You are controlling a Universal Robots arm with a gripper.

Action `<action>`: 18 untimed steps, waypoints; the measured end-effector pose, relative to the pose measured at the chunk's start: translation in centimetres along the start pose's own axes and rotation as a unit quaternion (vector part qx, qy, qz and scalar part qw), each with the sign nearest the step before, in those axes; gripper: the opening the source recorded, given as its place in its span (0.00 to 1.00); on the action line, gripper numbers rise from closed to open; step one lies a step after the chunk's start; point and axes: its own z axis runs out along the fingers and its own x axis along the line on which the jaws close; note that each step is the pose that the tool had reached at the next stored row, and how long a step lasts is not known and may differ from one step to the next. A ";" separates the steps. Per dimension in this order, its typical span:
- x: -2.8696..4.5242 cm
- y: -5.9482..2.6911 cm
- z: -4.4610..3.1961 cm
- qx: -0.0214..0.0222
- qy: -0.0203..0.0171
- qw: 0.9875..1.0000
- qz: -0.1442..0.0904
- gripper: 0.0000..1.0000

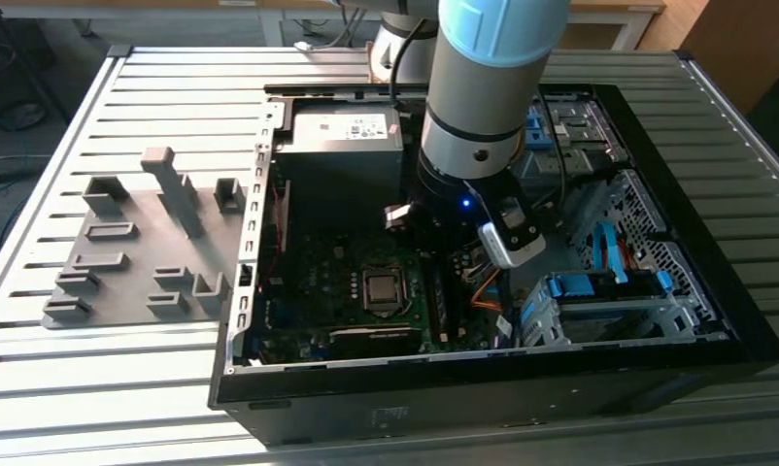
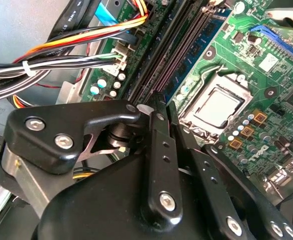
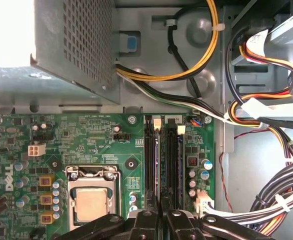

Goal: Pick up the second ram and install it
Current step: 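Insert the second ram into the second slot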

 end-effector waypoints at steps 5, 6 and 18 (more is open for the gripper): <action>0.00 -0.06 0.07 0.000 0.000 1.000 -0.008 0.14; 0.00 -0.07 0.14 0.000 0.000 1.000 -0.008 0.14; -0.01 -0.08 0.86 -0.003 0.000 1.000 -0.008 0.14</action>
